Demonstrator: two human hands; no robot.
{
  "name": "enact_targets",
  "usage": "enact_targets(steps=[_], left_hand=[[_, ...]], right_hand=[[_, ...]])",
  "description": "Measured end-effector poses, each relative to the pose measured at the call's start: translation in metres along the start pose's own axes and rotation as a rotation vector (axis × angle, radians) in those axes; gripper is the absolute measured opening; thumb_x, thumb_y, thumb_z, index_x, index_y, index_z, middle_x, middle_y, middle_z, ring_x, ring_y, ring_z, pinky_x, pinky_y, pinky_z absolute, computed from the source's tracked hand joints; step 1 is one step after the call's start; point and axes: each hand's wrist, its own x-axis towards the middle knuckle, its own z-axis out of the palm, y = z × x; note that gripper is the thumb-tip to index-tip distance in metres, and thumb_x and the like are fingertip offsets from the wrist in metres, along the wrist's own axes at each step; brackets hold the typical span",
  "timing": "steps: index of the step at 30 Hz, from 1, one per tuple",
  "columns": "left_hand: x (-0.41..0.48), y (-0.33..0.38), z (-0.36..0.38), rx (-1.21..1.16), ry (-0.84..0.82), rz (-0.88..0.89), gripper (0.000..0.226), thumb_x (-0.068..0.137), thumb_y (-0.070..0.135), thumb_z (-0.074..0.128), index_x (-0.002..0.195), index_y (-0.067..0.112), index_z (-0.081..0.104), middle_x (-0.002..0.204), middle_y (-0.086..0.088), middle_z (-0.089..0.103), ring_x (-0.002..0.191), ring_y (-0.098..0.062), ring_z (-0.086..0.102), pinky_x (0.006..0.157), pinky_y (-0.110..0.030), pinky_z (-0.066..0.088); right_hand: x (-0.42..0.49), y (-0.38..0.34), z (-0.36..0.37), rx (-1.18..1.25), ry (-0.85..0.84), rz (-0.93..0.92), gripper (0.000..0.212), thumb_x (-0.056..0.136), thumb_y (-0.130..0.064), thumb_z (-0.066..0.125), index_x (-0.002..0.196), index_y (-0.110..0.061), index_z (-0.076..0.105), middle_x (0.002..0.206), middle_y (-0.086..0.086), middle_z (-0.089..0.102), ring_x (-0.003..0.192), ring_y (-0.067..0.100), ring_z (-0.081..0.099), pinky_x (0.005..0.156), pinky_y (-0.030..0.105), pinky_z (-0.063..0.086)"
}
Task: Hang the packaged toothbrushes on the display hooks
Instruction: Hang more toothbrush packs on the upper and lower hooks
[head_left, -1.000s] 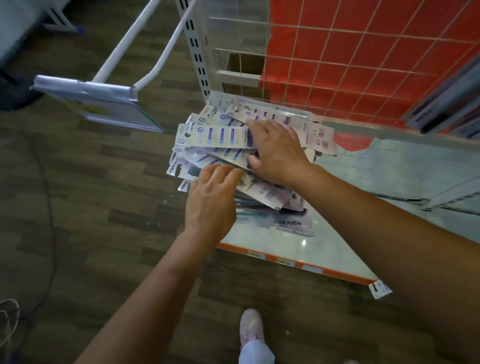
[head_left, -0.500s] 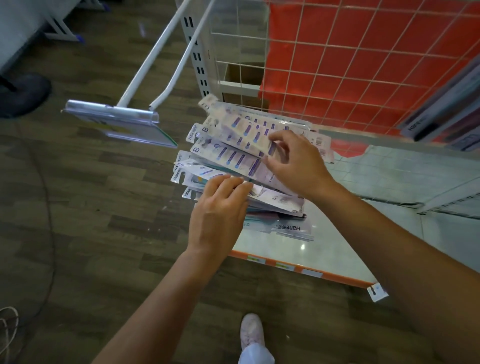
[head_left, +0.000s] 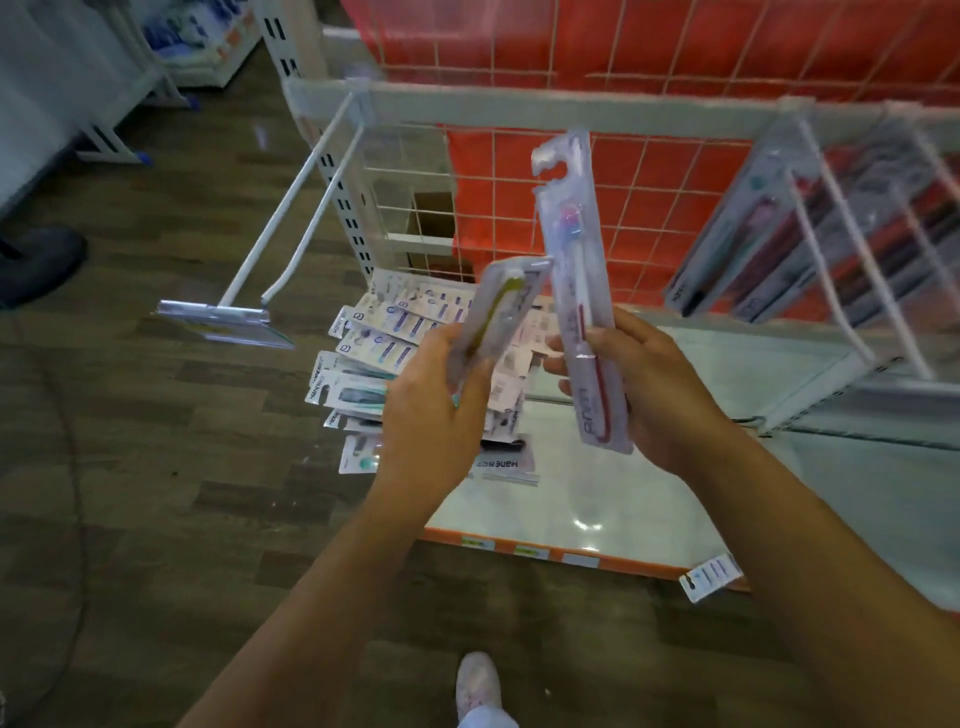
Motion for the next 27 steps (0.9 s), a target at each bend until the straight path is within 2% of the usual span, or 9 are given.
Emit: enact_targets(steps=[3,7,11,14,18,21,24,27], left_hand=[[0.0,0.03,0.0,-0.081,-0.008,-0.065,0.015,0.097,0.04,0.052,0.108,0.029,0.052,0.098,0.003,0.066,0.09,-0.014,0.066,0.076,-0.044,0.059],[-0.001,0.065,0.003,-0.309,0.0,-0.203,0.018,0.096,0.032,0.056,0.111,0.023,0.055,0.105,0.004,0.069,0.093,-0.011,0.07,0.075,-0.035,0.061],[-0.002,0.088,0.006,-0.498,0.101,-0.326,0.014,0.096,0.022,0.058,0.11,0.021,0.055,0.095,0.002,0.073,0.078,-0.005,0.071,0.056,-0.018,0.053],[-0.003,0.102,0.004,-0.6,0.169,-0.412,0.011,0.096,0.02,0.06,0.107,0.018,0.059,0.078,0.007,0.071,0.065,-0.005,0.066,0.05,-0.017,0.05],[-0.007,0.111,0.001,-0.733,0.247,-0.529,0.017,0.097,0.019,0.058,0.112,0.011,0.06,0.081,0.002,0.065,0.053,0.0,0.057,0.044,-0.015,0.043],[-0.009,0.118,0.0,-0.813,0.263,-0.569,0.019,0.097,0.017,0.058,0.114,0.01,0.06,0.083,0.002,0.063,0.058,-0.003,0.058,0.045,-0.015,0.044],[-0.008,0.126,-0.002,-0.891,0.274,-0.606,0.018,0.097,0.016,0.057,0.114,0.011,0.059,0.091,0.0,0.065,0.071,-0.007,0.061,0.048,-0.015,0.047],[-0.005,0.133,-0.002,-1.01,0.314,-0.658,0.023,0.097,0.015,0.057,0.119,0.01,0.06,0.106,-0.006,0.068,0.089,-0.015,0.067,0.057,-0.021,0.053]], right_hand=[[-0.019,-0.011,-0.01,0.07,0.004,0.01,0.022,0.101,-0.019,0.042,0.103,-0.029,0.062,0.099,0.002,0.073,0.096,0.023,0.07,0.095,0.047,0.051],[-0.044,-0.028,-0.021,0.089,0.002,0.003,0.023,0.102,-0.019,0.041,0.102,-0.026,0.062,0.102,0.008,0.071,0.098,0.026,0.069,0.094,0.047,0.052],[-0.064,-0.038,-0.034,0.138,0.027,0.025,0.018,0.101,-0.021,0.044,0.109,-0.022,0.061,0.099,0.004,0.072,0.094,0.024,0.071,0.087,0.042,0.055],[-0.08,-0.043,-0.041,0.067,0.018,-0.006,0.021,0.096,-0.021,0.054,0.117,-0.02,0.058,0.1,-0.001,0.071,0.092,0.019,0.071,0.082,0.038,0.056],[-0.097,-0.049,-0.046,0.006,0.004,-0.019,0.02,0.092,-0.017,0.061,0.11,-0.027,0.058,0.104,-0.002,0.07,0.092,0.016,0.071,0.084,0.038,0.056],[-0.106,-0.055,-0.053,0.022,0.016,-0.026,0.03,0.09,-0.01,0.063,0.119,-0.017,0.058,0.104,0.0,0.07,0.094,0.019,0.071,0.088,0.041,0.055],[-0.111,-0.065,-0.061,0.013,0.035,-0.028,0.036,0.083,-0.006,0.07,0.116,-0.017,0.06,0.103,0.0,0.071,0.1,0.023,0.069,0.09,0.041,0.054],[-0.112,-0.074,-0.066,0.02,0.074,-0.057,0.039,0.08,-0.005,0.073,0.116,-0.017,0.061,0.101,0.0,0.072,0.098,0.02,0.069,0.091,0.041,0.055]])
